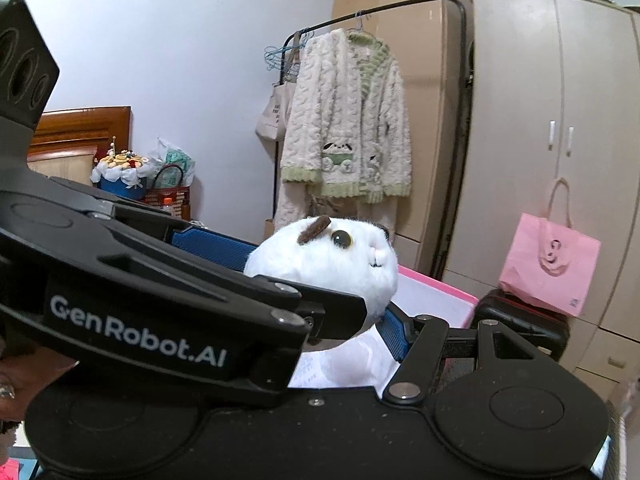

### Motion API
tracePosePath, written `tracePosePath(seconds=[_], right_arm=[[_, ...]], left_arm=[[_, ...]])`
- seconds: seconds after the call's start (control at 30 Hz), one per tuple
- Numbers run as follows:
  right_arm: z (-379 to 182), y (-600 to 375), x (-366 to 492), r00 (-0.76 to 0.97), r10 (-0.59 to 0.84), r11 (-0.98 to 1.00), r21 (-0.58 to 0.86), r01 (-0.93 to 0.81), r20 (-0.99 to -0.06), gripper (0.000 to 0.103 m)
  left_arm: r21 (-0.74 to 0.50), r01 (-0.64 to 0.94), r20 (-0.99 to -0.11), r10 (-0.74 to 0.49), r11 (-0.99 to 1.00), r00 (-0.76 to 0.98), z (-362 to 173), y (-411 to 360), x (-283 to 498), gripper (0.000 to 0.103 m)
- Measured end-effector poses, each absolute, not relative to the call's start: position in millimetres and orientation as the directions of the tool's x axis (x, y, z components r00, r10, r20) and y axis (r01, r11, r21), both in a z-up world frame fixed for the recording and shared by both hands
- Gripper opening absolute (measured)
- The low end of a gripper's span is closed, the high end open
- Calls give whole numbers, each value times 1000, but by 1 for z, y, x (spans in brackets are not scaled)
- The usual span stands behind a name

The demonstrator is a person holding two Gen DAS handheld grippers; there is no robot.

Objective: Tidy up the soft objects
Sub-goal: 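Lift the plush toy with the left tool and carry it over the box, then open the left tool to release the plush toy into the box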

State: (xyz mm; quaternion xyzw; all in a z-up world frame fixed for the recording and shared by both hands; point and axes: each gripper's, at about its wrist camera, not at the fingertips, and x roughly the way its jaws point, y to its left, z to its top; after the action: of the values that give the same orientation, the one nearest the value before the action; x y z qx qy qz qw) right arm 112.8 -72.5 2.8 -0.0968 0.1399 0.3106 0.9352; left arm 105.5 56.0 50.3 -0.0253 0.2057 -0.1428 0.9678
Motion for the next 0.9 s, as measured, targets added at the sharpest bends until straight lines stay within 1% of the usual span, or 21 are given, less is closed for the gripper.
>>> tracePosePath(seconds=[0.2, 0.47, 0.57, 0.67, 0.83, 0.9], right_arm=[[5, -61, 168, 716, 604, 744, -73, -664, -351, 69], [-6, -41, 231, 644, 609, 699, -70, -711, -463, 69], [-13, -32, 249, 624, 590, 681, -99, -726, -513, 69], [-16, -28, 263, 614, 572, 672, -119, -731, -543, 69], [-22, -26, 285, 581, 564, 668, -91, -739, -587, 69], [-26, -27, 288, 575, 562, 668, -84, -739, -595, 70]], left_arm=[[-142, 244, -406, -282, 959, 869, 49, 78, 157, 78], [-228, 223, -476, -308, 948, 824, 28, 102, 215, 78], [-273, 206, -511, -324, 940, 796, 16, 109, 233, 78], [-302, 191, -534, -332, 934, 777, 8, 112, 250, 78], [-317, 168, -569, -329, 934, 754, -1, 114, 268, 78], [-301, 165, -575, -317, 939, 754, -4, 113, 271, 78]])
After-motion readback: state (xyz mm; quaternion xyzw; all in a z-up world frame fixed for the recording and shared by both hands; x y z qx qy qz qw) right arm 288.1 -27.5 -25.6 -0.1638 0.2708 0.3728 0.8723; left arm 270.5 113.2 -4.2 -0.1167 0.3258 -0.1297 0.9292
